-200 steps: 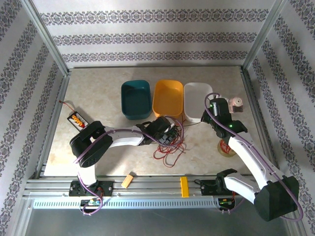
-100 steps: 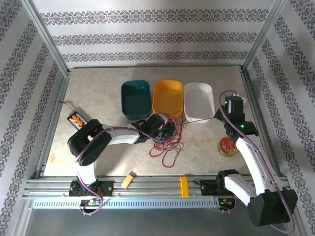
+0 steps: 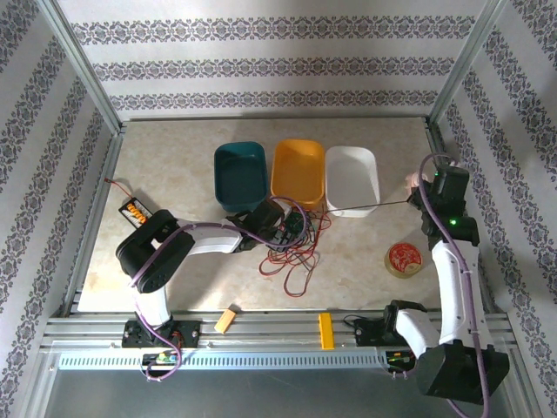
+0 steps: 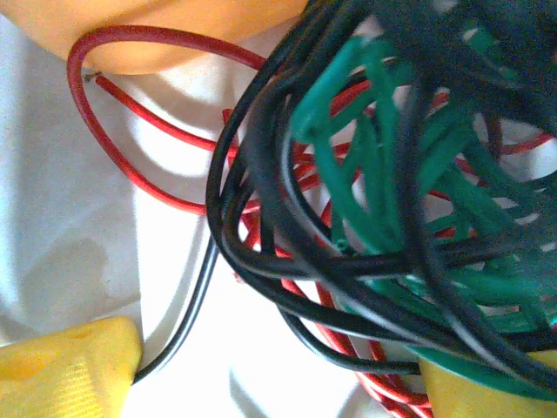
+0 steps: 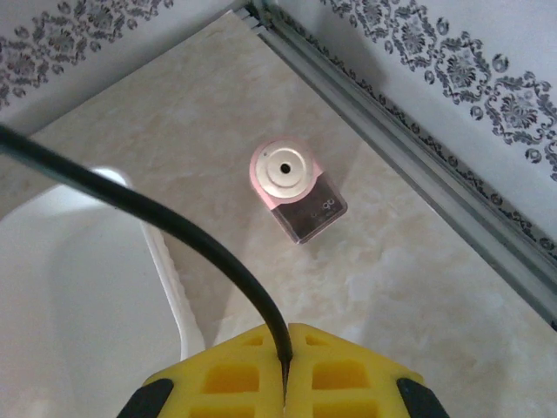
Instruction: Untangle the cables
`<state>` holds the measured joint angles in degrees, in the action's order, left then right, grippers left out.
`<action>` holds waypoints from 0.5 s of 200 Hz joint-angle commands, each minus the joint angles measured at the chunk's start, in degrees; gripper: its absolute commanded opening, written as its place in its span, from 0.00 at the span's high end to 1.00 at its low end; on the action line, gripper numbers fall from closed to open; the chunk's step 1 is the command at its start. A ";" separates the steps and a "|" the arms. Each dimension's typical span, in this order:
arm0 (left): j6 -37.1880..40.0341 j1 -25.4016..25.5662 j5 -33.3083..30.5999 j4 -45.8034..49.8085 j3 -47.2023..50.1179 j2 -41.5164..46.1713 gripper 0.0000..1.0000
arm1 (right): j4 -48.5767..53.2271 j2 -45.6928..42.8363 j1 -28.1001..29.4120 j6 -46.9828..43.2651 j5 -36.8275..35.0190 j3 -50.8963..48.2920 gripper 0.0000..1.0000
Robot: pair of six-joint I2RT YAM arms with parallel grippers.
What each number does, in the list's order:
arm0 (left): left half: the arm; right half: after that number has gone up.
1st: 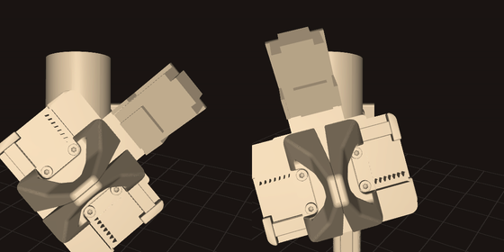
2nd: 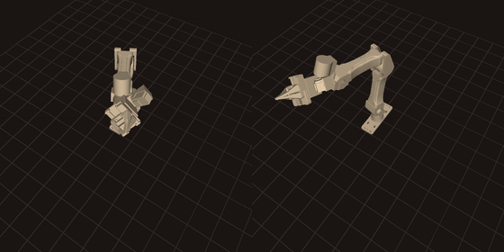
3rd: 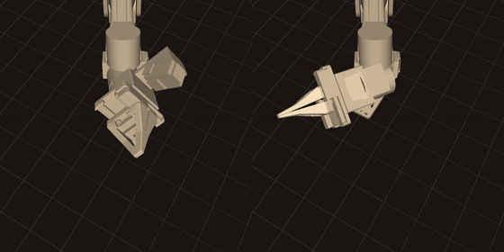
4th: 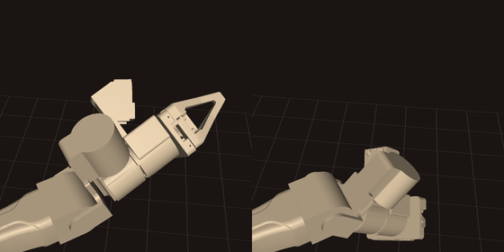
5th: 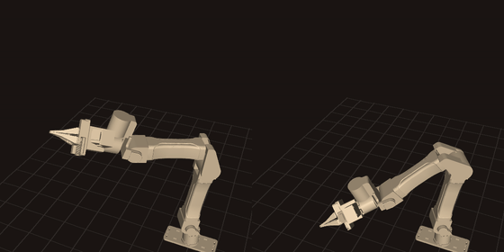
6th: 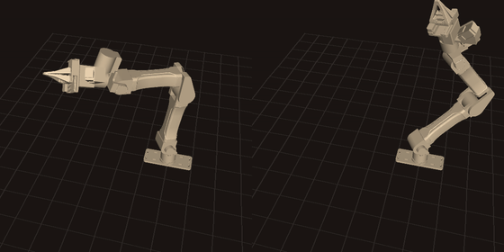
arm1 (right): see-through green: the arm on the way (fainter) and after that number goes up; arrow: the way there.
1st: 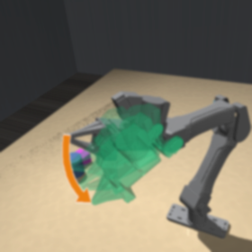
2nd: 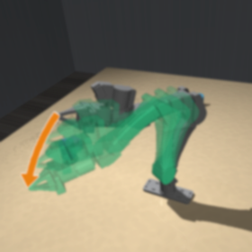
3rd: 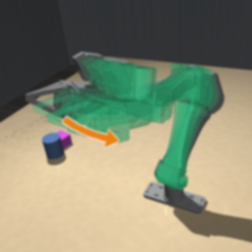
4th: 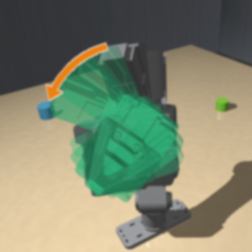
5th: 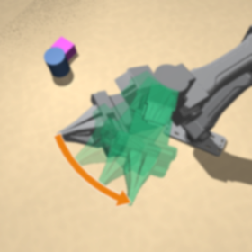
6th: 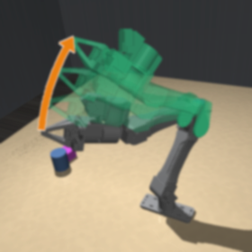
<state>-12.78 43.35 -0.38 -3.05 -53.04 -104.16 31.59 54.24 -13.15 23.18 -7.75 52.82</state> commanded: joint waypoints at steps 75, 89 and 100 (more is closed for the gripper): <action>-3.81 -4.89 -2.80 5.35 4.64 0.97 0.16 | 2.52 -0.10 -9.61 2.71 2.50 3.29 1.00; -4.25 -5.44 -2.80 4.80 5.73 1.54 0.16 | 2.68 -0.25 -11.16 3.24 2.15 3.88 1.00; -4.53 -5.81 -2.66 4.48 6.37 2.00 0.16 | 2.73 -0.28 -12.88 4.06 2.38 4.65 1.00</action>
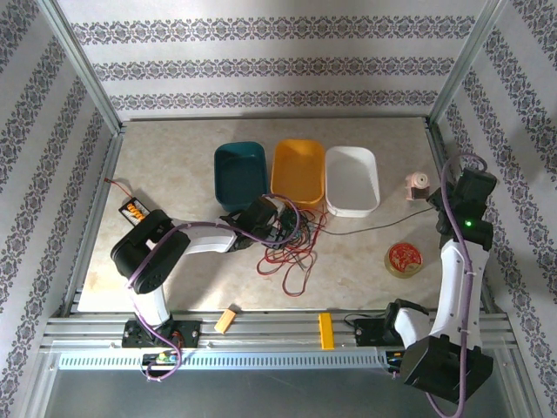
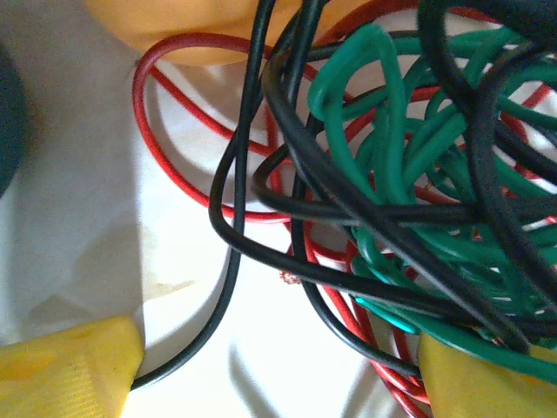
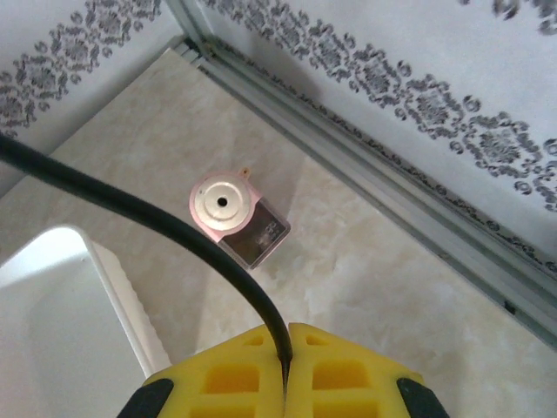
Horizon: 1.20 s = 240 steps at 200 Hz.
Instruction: Untangle the cables
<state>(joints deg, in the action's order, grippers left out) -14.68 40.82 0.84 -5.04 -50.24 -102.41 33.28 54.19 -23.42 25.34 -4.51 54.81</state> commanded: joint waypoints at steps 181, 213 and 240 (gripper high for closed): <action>-0.79 -2.45 -4.13 4.34 2.05 2.06 0.12 | -8.95 10.98 16.84 2.53 7.81 34.23 1.00; 0.10 -1.84 -5.15 2.80 3.21 2.75 0.11 | -9.71 15.70 18.44 1.01 5.39 40.34 1.00; -0.60 -1.36 -4.25 -0.44 4.97 3.99 0.09 | -9.64 19.87 19.30 0.43 4.09 41.48 1.00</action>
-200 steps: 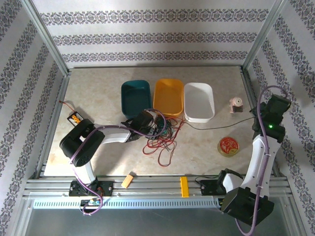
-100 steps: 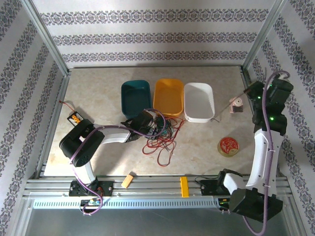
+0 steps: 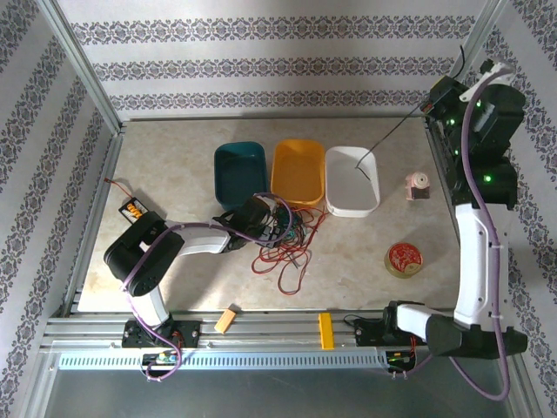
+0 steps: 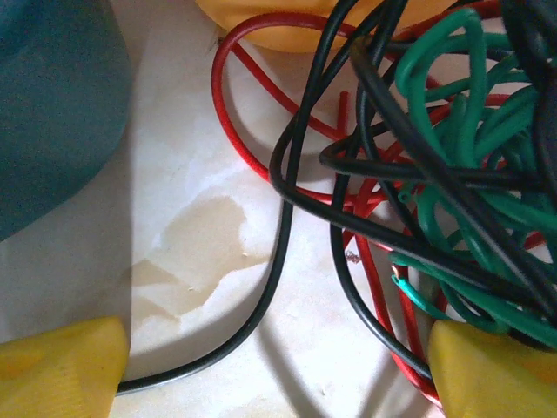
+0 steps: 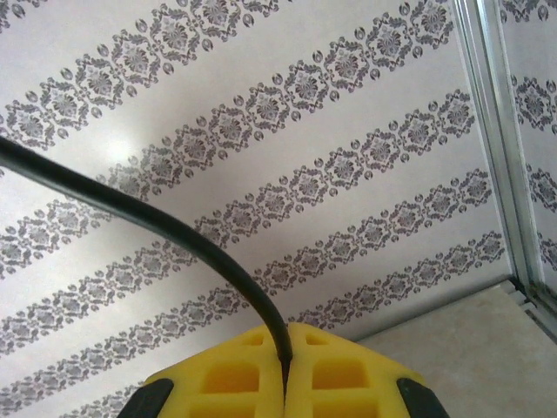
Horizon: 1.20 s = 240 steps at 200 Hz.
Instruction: Untangle the cables
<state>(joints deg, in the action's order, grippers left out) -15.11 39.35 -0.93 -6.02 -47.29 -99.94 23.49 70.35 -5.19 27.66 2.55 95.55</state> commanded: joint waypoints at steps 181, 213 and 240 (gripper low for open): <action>-2.02 2.66 -7.25 6.24 -3.75 -0.77 0.05 | -2.94 28.44 12.07 -1.03 -11.66 -23.28 1.00; -1.86 2.92 -7.64 7.20 -4.50 -1.20 0.05 | -1.56 33.61 12.15 -1.35 -9.24 -18.83 0.80; -1.85 3.10 -8.25 7.39 -4.37 -0.95 0.05 | -0.79 33.97 12.29 -0.07 -8.51 -18.05 0.49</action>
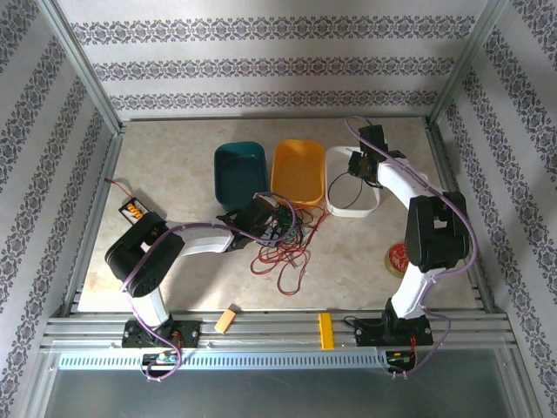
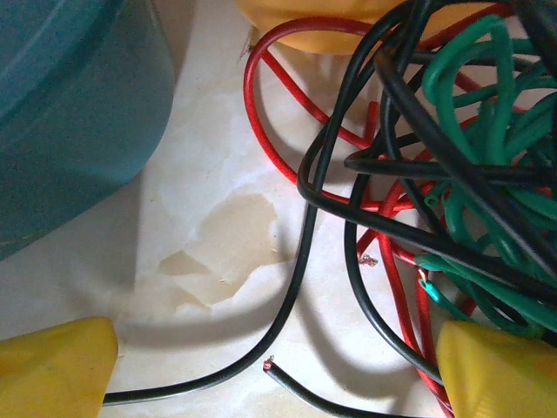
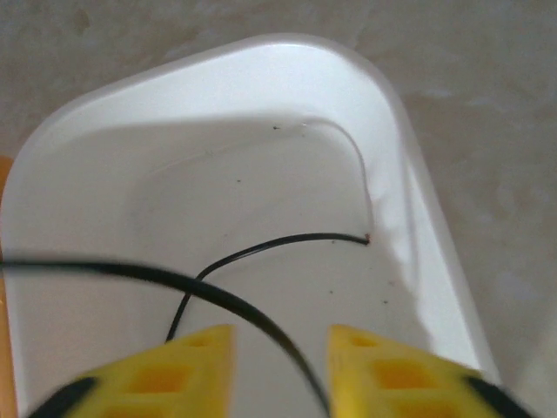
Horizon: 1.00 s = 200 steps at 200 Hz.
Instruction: Untangle the cables
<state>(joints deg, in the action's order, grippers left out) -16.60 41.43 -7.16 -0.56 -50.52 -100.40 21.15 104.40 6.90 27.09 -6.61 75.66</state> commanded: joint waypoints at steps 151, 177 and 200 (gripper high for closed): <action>-1.19 1.37 -3.52 1.56 -1.44 -0.57 0.06 | -4.68 -21.99 19.54 0.44 9.78 -22.02 0.46; -1.42 1.55 -4.33 2.48 -2.06 -1.13 0.06 | -4.84 -21.08 22.66 1.53 8.21 -23.36 0.45; -1.33 1.90 -5.03 2.90 -2.34 -1.16 0.06 | -4.08 -20.60 23.32 1.30 5.45 -23.31 0.44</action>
<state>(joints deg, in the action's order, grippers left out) -16.99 42.24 -9.78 0.16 -51.37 -100.79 17.32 83.42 29.65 27.49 1.76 52.60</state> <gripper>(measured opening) 0.938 0.553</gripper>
